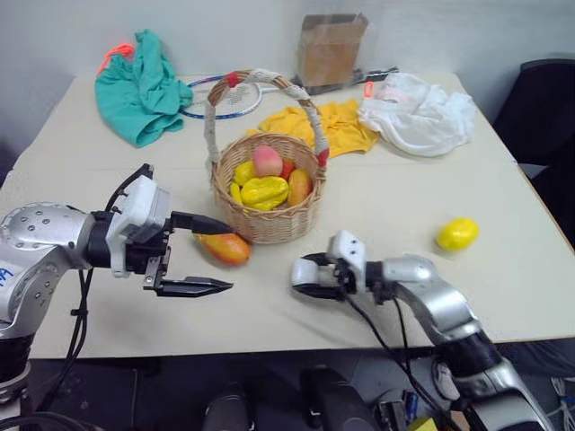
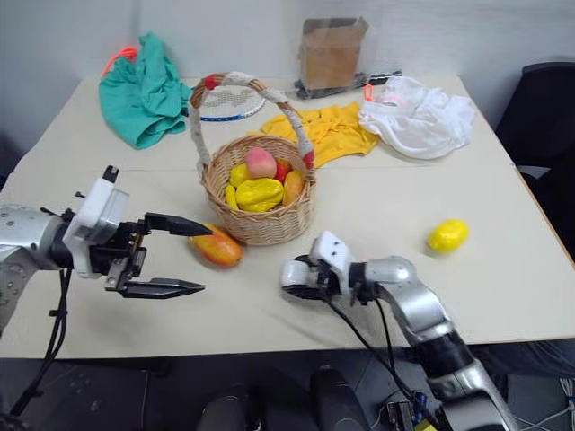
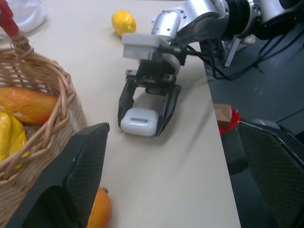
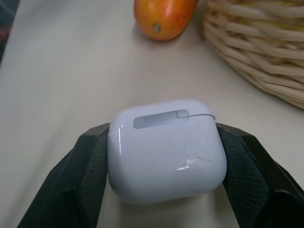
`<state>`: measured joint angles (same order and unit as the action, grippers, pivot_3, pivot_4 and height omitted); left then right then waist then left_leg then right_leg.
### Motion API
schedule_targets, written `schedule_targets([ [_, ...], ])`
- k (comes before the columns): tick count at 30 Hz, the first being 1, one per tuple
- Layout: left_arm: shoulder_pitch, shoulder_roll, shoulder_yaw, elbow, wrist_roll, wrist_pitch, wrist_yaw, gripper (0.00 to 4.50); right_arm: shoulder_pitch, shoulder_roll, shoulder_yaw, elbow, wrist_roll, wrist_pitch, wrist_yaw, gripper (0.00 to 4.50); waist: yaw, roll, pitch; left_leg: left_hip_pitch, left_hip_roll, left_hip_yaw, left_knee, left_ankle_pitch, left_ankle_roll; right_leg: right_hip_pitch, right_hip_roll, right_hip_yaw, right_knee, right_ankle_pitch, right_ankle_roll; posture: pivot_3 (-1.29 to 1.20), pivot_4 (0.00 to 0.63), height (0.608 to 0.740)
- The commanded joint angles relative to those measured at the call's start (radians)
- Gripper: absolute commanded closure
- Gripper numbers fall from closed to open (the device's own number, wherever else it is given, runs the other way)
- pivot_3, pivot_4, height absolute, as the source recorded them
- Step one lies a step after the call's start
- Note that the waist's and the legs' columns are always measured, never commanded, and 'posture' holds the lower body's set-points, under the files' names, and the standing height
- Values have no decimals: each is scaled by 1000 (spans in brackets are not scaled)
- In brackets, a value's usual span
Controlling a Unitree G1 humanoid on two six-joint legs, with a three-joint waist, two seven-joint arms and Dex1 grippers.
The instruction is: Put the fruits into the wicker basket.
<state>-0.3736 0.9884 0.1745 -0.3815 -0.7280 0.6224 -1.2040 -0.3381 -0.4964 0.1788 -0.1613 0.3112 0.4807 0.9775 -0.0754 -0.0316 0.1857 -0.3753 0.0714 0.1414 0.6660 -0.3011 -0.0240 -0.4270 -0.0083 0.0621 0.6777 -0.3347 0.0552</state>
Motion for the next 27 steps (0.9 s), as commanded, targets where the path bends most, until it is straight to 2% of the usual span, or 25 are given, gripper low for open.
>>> schedule_targets([
  [1, -31, -17, -6, -17, -13, -10, 5, 0, 122, -99, -280, -212, 180, 142, -30, 1635, 1, 0, 0, 0, 0, 0, 0, 0, 0, 0, 0, 0, 0, 0, 0, 0, 150, 740],
  [4, -47, -40, -28, 3, 2, -27, 3, 0, 328, -230, -657, -277, 309, 261, -5, 1635, 23, 1, 0, 0, -1, -1, -1, 0, 0, 1, 0, 0, -1, -1, 1, 0, 150, 740],
  [7, -64, -64, -49, 15, 9, -37, -1, 0, 416, -285, -790, -181, 256, 230, -62, 1635, 21, -2, 0, 2, -2, -3, -2, -1, 2, 4, 0, -1, -4, -1, 2, 0, 150, 740],
  [11, -103, -96, -78, 30, 17, -44, -2, 0, 388, -294, -797, 27, 147, 134, -169, 1635, -3, -4, 1, 15, 0, -2, -4, -3, 6, 18, 2, -1, -13, 0, 2, 0, 150, 740],
  [15, -139, -121, -96, 44, 21, -45, -2, 0, 345, -284, -720, 210, 59, 22, -214, 1635, -9, -3, 2, 15, -1, -2, -6, -2, 3, 18, 1, 1, -13, 1, 3, 0, 150, 740],
  [17, -148, -126, -100, 48, 24, -46, -3, 0, 325, -278, -705, 257, 51, 4, -227, 877, -10, -2, 2, 15, -1, -2, -7, -1, 2, 18, 1, 1, -13, 1, 3, 0, 150, 740],
  [20, -151, -128, -103, 54, 30, -51, -6, 0, 320, -286, -709, 272, 69, 3, -217, 14, -7, -1, 2, 15, -1, -1, -9, -1, 2, 17, 1, 1, -13, 1, 4, 0, 150, 740],
  [24, -131, -112, -88, 66, 45, -64, -8, 0, 333, -355, -753, 208, 124, 43, -142, 14, -6, 0, 2, 15, -2, -1, -9, -1, 2, 18, 0, 1, -14, 0, 5, 0, 150, 740],
  [27, -85, -56, -46, 84, 76, -90, -29, 0, 334, -464, -787, 73, 228, 113, -1, 14, -11, 2, 4, 15, -2, 0, -9, -1, 2, 17, 0, 2, -14, 1, 6, 0, 150, 740],
])
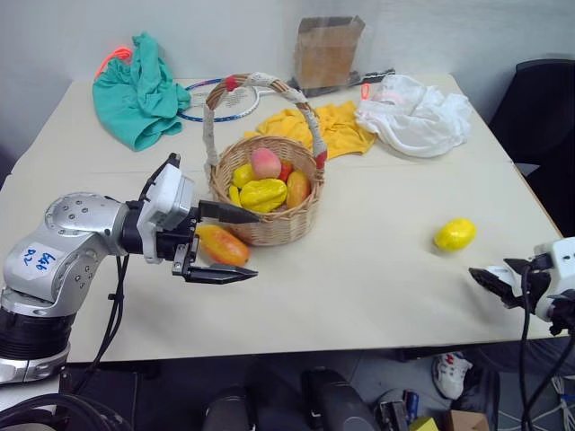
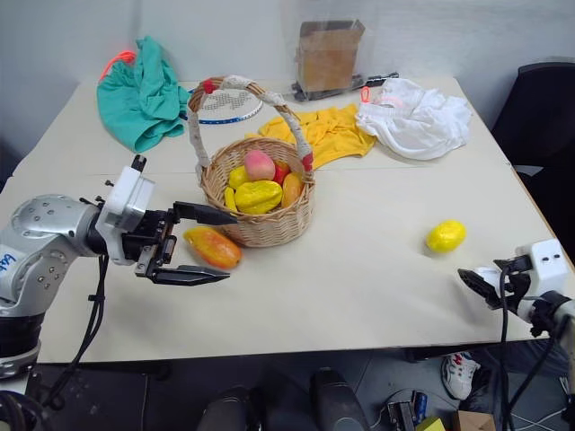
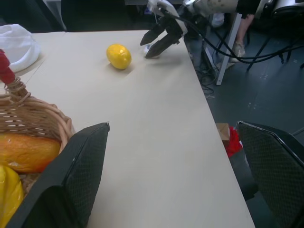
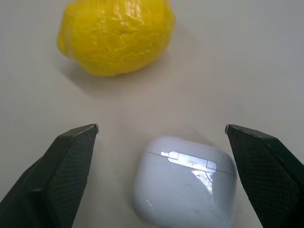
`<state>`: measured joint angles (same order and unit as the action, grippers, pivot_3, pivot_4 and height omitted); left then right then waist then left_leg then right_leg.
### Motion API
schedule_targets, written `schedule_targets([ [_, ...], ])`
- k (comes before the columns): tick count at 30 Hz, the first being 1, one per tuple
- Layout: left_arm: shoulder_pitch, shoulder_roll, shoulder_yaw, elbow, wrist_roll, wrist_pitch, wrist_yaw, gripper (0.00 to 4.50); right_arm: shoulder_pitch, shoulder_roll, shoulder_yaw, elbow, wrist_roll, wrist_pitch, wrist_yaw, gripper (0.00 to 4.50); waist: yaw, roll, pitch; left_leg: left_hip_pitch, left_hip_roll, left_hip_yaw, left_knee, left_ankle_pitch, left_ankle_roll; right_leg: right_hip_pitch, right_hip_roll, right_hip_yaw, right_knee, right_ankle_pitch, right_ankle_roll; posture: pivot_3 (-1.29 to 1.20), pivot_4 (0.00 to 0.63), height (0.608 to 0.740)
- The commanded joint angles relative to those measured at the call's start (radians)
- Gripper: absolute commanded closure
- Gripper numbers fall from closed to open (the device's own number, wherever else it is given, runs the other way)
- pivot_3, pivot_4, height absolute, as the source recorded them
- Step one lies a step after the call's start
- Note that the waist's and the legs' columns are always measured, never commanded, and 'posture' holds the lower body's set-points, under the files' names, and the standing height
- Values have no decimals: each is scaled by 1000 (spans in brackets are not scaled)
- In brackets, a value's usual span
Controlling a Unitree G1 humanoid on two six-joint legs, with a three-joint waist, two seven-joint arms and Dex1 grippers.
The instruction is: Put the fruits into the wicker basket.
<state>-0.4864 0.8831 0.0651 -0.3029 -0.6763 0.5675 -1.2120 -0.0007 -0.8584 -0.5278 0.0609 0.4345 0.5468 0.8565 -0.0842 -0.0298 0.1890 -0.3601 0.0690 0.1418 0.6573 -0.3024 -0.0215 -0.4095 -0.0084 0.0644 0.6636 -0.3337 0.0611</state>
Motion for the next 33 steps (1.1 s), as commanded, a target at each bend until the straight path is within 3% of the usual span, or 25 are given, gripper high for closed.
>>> schedule_targets([
  [1, 41, 67, 77, 14, 34, -45, -28, 0, 2, -133, -86, -197, 141, 70, 165, 14, -3, 1, 1, 1, 0, 1, 0, 0, 0, 0, 0, 1, 0, 0, 0, 0, 150, 740],
  [4, 116, 159, 157, 44, 72, -79, -65, 0, 10, -242, -98, -365, 287, 142, 337, 14, -5, 0, 1, 3, 2, 0, -3, 1, -2, 1, 2, 1, 0, 0, 0, 0, 150, 740],
  [8, 392, 296, 497, 42, 106, -26, -177, 0, -137, -328, -25, -481, 446, 196, 395, 14, -16, -4, 3, 5, 4, 1, -9, 2, -4, -1, 2, -1, -1, -1, -4, 0, 150, 740],
  [12, 635, 274, 720, 53, 215, -65, -224, 0, -241, -326, 77, -525, 462, 185, 380, 14, -6, -5, 3, 3, 3, -2, -9, -1, -2, 0, -1, -4, -4, -4, -5, 0, 150, 740],
  [16, 726, 243, 757, 57, 274, -155, -216, 0, -313, -299, 158, -528, 457, 176, 357, 14, 12, -5, 3, -3, 2, -3, -8, -4, 1, -4, -4, -5, -7, -5, -5, 0, 150, 740],
  [20, 557, 255, 546, 28, 255, -211, -133, 0, -374, -280, 240, -508, 437, 164, 364, 14, 34, -5, 3, -10, 1, -5, -5, -5, 1, -8, -5, -7, -7, -5, -4, 0, 150, 740],
  [25, 249, 231, 205, 173, 396, -412, -121, 0, -422, -263, 293, -512, 425, 170, 344, 14, 31, -5, 3, -10, 0, -5, -5, -5, 2, -8, -5, -7, -5, -4, -4, 0, 150, 740],
  [29, 62, 199, 8, 342, 521, -594, -162, 0, -437, -257, 304, -533, 436, 184, 324, 14, 24, -5, 3, -10, 0, -3, -4, -4, 2, -9, -2, -6, -4, -4, -3, 0, 150, 740],
  [33, -159, 67, -159, 555, 643, -787, -144, 0, -425, -245, 283, -560, 468, 211, 281, 14, 29, -5, 3, -13, 2, 2, -2, -4, 1, -15, -1, -3, -1, -4, -3, 0, 150, 740],
])
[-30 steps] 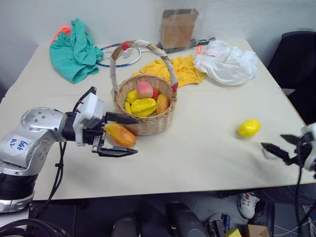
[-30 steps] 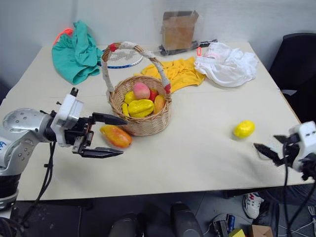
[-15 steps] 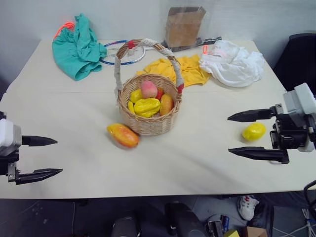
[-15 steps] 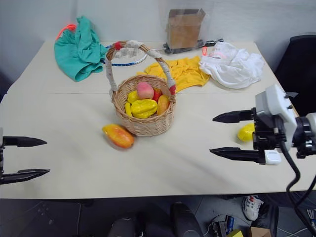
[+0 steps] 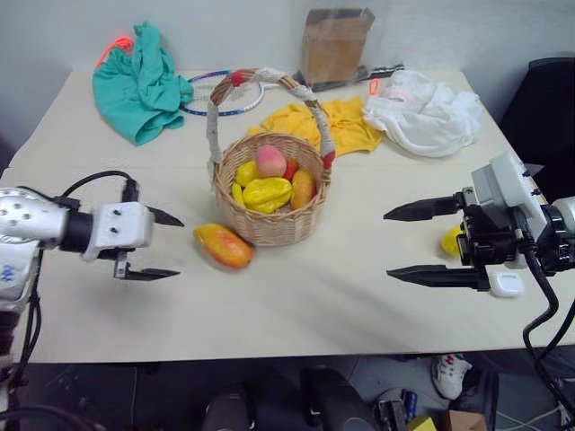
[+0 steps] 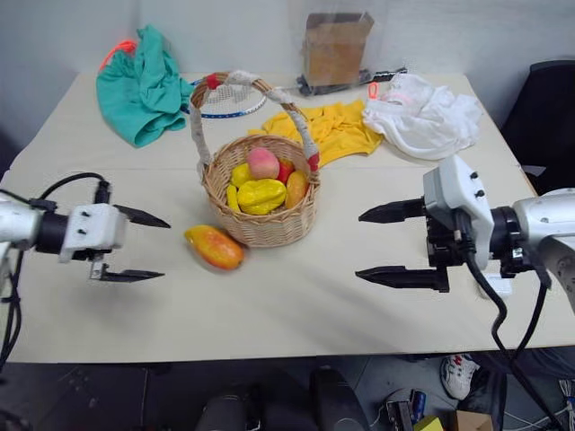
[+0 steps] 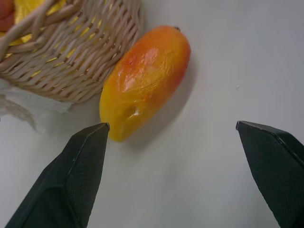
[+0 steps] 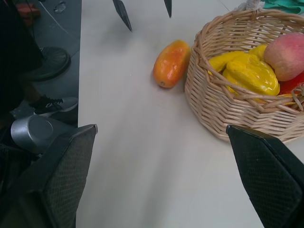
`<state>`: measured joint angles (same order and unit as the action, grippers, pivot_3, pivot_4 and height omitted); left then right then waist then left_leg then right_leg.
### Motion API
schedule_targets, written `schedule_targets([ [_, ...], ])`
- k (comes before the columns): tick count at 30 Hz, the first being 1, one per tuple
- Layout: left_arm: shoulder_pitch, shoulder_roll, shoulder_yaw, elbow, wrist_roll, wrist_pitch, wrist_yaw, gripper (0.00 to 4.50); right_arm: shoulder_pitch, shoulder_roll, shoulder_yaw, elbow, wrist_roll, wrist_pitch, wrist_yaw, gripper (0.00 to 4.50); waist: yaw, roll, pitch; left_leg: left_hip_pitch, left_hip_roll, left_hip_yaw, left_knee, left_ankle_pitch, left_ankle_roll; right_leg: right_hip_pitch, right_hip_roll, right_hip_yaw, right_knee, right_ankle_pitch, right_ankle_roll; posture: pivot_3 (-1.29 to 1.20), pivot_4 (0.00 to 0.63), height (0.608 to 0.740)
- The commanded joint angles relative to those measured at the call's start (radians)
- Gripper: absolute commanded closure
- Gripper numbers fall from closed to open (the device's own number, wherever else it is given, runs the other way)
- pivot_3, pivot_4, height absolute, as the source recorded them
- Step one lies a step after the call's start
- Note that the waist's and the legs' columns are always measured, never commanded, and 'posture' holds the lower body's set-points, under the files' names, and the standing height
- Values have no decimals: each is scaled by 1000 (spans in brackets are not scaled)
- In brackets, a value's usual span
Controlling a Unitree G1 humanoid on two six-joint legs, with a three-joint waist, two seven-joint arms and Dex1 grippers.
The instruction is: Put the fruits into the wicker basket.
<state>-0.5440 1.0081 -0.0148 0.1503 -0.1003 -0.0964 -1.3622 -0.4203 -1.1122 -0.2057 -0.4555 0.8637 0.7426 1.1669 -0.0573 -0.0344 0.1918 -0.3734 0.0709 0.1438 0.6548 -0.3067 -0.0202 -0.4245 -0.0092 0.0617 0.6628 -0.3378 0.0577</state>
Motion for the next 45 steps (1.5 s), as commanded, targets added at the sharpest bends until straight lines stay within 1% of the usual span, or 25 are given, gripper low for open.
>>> schedule_targets([
  [1, -127, -77, -101, 133, 79, -150, 0, 0, 1, 11, -45, -53, 45, 21, -38, 14, 3, 0, 0, -3, 1, 0, 3, 0, 0, -3, 1, 0, 1, 0, 0, 0, 150, 740],
  [4, -166, -109, -156, 215, 120, -230, -12, 0, 38, 9, -70, -74, 55, 24, -48, 14, -1, 0, 0, -8, 2, 0, 10, -2, 2, -5, 1, 0, 3, 1, 1, 0, 150, 740],
  [7, -191, -158, -182, 273, 139, -255, 20, 0, 68, 11, -91, -83, 63, 21, -55, 14, -1, 0, 0, -8, 2, 1, 12, -2, 3, -5, 0, 1, 5, 1, 2, 0, 150, 740],
  [10, -190, -174, -204, 309, 176, -304, 43, 0, 77, 15, -89, -84, 63, 15, -64, 14, 0, 0, 0, -8, 2, 0, 17, -2, 3, -4, 0, 1, 9, 2, 3, 0, 150, 740],
  [13, -175, -171, -219, 329, 202, -379, 62, 566, 81, 14, -90, -85, 64, 12, -66, 0, -1, 0, 0, -8, 2, 0, 23, -2, 4, -4, 0, 1, 14, 2, 3, 0, 150, 740],
  [16, -134, -161, -207, 281, 172, -372, 59, 1499, 84, 13, -93, -80, 63, 7, -65, 0, -1, 0, 0, -8, 2, 0, 26, -3, 5, -4, 0, 1, 17, 2, 4, 0, 150, 740],
  [17, -116, -153, -198, 250, 150, -356, 49, 1794, 85, 13, -95, -80, 63, 6, -65, 0, -1, 0, 0, -8, 2, 0, 26, -3, 5, -3, 0, 1, 17, 2, 4, 0, 150, 740],
  [18, -81, -138, -174, 174, 85, -289, 20, 2012, 86, 13, -95, -79, 62, 5, -64, 0, -2, 0, 0, -7, 2, 0, 26, -3, 5, -3, 0, 2, 18, 2, 4, 0, 150, 740],
  [19, -39, -115, -144, 78, 0, -190, -13, 2053, 88, 13, -96, -78, 60, 3, -63, 0, -2, 0, 0, -8, 2, -1, 26, -3, 5, -4, 0, 1, 18, 2, 4, 0, 150, 740],
  [21, 21, -76, -102, -68, -121, -31, -53, 2053, 95, 13, -100, -79, 58, -1, -60, 0, -3, 0, 0, -9, 3, -1, 26, -3, 5, -5, 0, 1, 18, 2, 4, 0, 150, 740],
  [22, 37, -53, -59, -166, -239, 120, -46, 2053, 99, 15, -98, -79, 53, -4, -61, 0, -2, 0, 0, -10, 3, -1, 26, -3, 5, -6, 0, 1, 18, 2, 3, 0, 150, 740],
  [23, 33, -45, -16, -241, -350, 264, -16, 2053, 102, 18, -95, -80, 50, -6, -63, 0, -2, 0, 0, -12, 3, -3, 27, -3, 5, -6, 0, 0, 17, 2, 3, 0, 150, 740],
  [24, 31, -39, 15, -297, -427, 370, 10, 2053, 105, 20, -95, -81, 48, -7, -64, 0, 2, 0, 0, -13, 3, -4, 28, -3, 5, -6, 0, -1, 18, 2, 3, 0, 150, 740],
  [25, -6, -46, 43, -324, -489, 497, 74, 2053, 109, 23, -95, -85, 46, -8, -66, 0, 6, 0, 0, -14, 3, -6, 28, -2, 4, -6, 0, -2, 18, 2, 3, 0, 150, 740],
  [26, -42, -64, 58, -334, -500, 563, 140, 2053, 114, 25, -95, -89, 45, -10, -68, 0, 9, 0, 0, -13, 3, -9, 29, -2, 4, -4, 0, -3, 17, 2, 3, 0, 150, 740],
  [27, -70, -84, 63, -337, -480, 593, 204, 2053, 117, 26, -96, -91, 44, -13, -69, 0, 13, 0, 0, -13, 1, -10, 29, -2, 5, -3, -1, -4, 17, 2, 4, 0, 150, 740],
  [31, -172, -166, 33, -283, -293, 653, 484, 2053, 134, 31, -102, -103, 47, -17, -77, 0, 19, 1, 0, -12, -3, -12, 29, -1, 8, -1, -1, -3, 17, 4, 6, 0, 150, 740],
  [34, -211, -202, -10, -265, -213, 685, 568, 2053, 145, 35, -104, -111, 49, -18, -79, 0, 18, 0, 0, -13, -3, -12, 29, 0, 6, -2, 0, -2, 17, 4, 6, 0, 150, 740],
  [36, -235, -247, -32, -257, -201, 706, 595, 2053, 148, 39, -101, -109, 43, -25, -80, 0, 20, 0, 0, -14, -2, -11, 28, 0, 5, -3, 0, -2, 17, 4, 6, 0, 150, 740],
  [38, -258, -303, -37, -235, -204, 707, 612, 1305, 143, 43, -98, -106, 41, -29, -83, 0, 25, 0, 0, -14, -2, -11, 28, 0, 5, -4, -1, -3, 16, 4, 6, 0, 150, 740],
  [39, -266, -325, -36, -224, -207, 706, 617, 1148, 139, 45, -96, -105, 40, -31, -85, 0, 27, 0, 0, -14, -2, -11, 28, 0, 5, -3, -1, -3, 16, 4, 6, 0, 150, 740],
  [42, -277, -359, -40, -192, -195, 687, 610, 209, 132, 52, -91, -100, 37, -34, -92, 0, 28, 0, 0, -14, -3, -11, 29, 0, 5, -3, -1, -2, 16, 4, 6, 0, 150, 740],
  [43, -276, -359, -39, -187, -190, 683, 605, 51, 130, 53, -90, -98, 36, -36, -93, 0, 26, 0, 0, -14, -3, -11, 29, 0, 5, -3, -1, -2, 16, 4, 6, 0, 150, 740],
  [45, -268, -346, -29, -187, -186, 682, 595, 11, 127, 52, -91, -96, 36, -37, -95, 0, 24, 0, 0, -14, -2, -10, 28, 0, 5, -4, -1, -2, 16, 4, 6, 0, 150, 740],
])
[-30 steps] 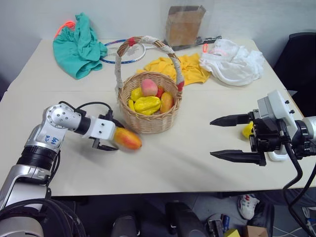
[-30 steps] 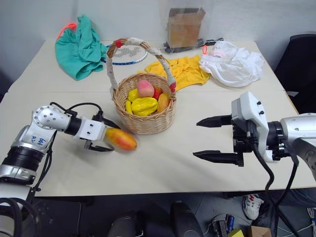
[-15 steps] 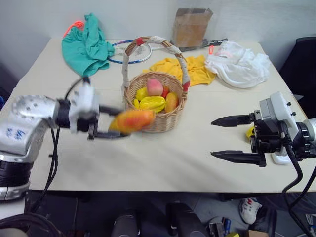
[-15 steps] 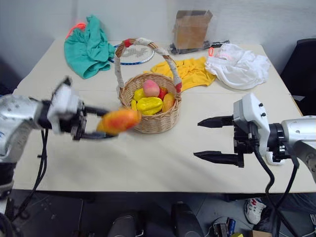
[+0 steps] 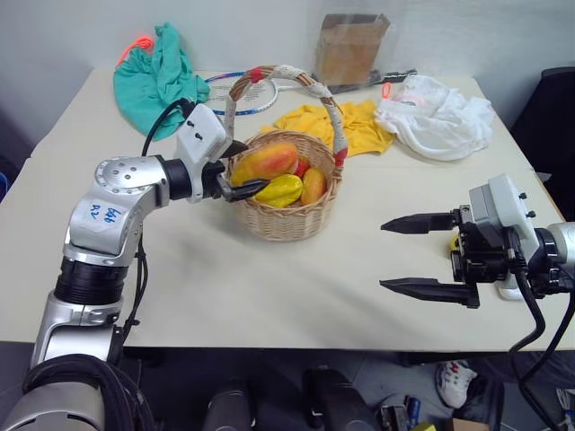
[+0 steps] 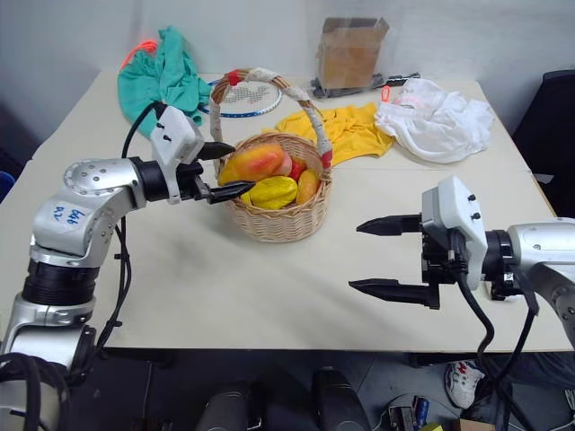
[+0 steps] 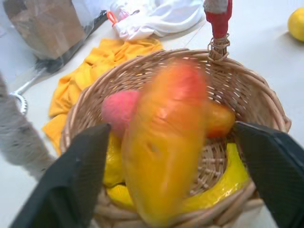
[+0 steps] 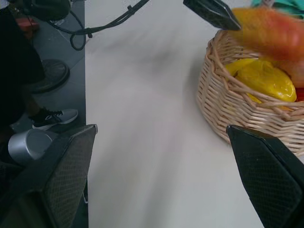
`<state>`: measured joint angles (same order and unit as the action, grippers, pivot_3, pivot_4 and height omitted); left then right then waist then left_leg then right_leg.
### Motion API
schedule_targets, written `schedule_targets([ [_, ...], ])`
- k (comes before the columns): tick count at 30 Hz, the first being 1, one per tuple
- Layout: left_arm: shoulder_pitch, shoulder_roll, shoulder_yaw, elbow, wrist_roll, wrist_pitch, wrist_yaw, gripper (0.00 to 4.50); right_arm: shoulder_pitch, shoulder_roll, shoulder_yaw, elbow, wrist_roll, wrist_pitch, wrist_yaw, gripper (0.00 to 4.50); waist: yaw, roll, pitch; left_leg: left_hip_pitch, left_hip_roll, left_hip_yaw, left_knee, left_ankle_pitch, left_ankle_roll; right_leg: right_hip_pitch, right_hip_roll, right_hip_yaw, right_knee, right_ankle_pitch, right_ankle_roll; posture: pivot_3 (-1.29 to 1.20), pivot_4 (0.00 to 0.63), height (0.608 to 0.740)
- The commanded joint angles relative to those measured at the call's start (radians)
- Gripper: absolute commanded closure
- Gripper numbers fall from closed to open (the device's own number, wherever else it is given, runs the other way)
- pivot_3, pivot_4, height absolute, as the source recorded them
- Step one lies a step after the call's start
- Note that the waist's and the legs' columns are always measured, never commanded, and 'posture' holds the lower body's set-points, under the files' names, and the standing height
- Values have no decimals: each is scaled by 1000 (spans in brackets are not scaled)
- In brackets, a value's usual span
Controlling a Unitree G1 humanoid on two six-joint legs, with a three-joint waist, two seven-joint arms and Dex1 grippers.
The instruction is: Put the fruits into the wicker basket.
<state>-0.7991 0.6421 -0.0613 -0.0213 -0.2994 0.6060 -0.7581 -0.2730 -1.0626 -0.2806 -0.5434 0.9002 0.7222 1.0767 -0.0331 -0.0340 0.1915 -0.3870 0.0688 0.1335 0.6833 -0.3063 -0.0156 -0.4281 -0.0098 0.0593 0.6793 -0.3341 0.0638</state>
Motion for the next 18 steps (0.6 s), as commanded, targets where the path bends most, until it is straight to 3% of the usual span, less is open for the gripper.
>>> schedule_targets([
  [1, -4, 33, 30, -21, 12, -20, -16, 11, -25, 3, -19, -6, 2, -16, -9, 0, 0, 0, 0, 0, 0, 0, 0, 0, 0, 0, 0, 0, 0, 0, 0, 0, 150, 740],
  [4, 23, 65, 84, -53, -38, 3, -54, 11, -36, 9, -28, -1, 10, -8, -29, 0, -3, 0, 0, 0, 0, 0, 0, 0, -1, 0, 0, 0, 0, 0, 0, 0, 150, 740],
  [8, 84, 131, 231, -182, -277, 100, -216, 11, -36, 10, -51, -2, 32, 10, -52, 0, -2, 0, 0, 0, 1, 0, 0, 0, -1, 0, 0, 0, 0, 0, 0, 0, 150, 740],
  [11, 120, 235, 342, -288, -537, 245, -383, 11, -4, 10, -119, 27, 6, 14, -106, 0, -1, 0, 0, 0, 1, 0, 0, 0, -1, 0, -1, -1, 0, 0, -1, 0, 150, 740],
  [18, 122, 318, 348, -352, -699, 330, -447, 11, 235, 28, -355, 156, -175, 34, -231, 0, 7, 0, 0, 1, -2, -4, 0, 1, 1, 5, -2, -2, -2, 0, 0, 0, 150, 740],
])
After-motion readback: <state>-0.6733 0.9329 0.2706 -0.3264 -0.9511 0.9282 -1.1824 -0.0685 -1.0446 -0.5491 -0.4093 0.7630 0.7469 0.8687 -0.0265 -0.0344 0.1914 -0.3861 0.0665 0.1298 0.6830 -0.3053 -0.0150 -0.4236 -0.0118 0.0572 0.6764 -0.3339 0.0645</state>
